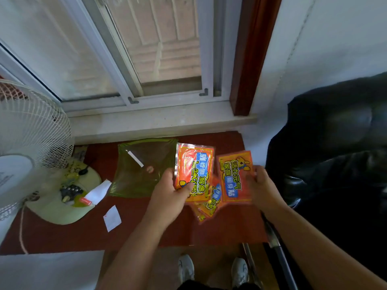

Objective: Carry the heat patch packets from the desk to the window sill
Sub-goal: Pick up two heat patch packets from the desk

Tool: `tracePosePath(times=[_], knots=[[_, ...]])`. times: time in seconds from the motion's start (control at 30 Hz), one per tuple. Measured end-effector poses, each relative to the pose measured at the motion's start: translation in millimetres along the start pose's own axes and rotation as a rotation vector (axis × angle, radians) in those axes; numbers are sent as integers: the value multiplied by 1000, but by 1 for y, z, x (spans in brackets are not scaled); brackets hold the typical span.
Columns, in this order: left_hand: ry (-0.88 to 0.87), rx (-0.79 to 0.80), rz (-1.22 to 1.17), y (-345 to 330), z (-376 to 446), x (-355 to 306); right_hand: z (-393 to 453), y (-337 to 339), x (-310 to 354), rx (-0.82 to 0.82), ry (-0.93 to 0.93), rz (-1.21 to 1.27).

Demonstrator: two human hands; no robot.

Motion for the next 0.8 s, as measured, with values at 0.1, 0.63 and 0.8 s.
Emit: tracePosePath(times=[0.1, 0.63, 0.8], knots=[[-47, 20, -78, -3, -13, -28, -22, 35, 29, 60, 49, 91], [-191, 263, -225, -46, -25, -92, -110, 130, 52, -315, 139, 252], [-226, 382, -170, -50, -12, -98, -146, 122, 49, -503, 50, 259]])
Point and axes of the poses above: each hand's wrist, its own z-axis towards the middle knuckle, its own y-axis out of the back of the hand, x = y × z, the point moved 3 cm from there along z, towards the middle knuckle, and after that the axes turned 6 degrees about -z, right-handed, at the moved point
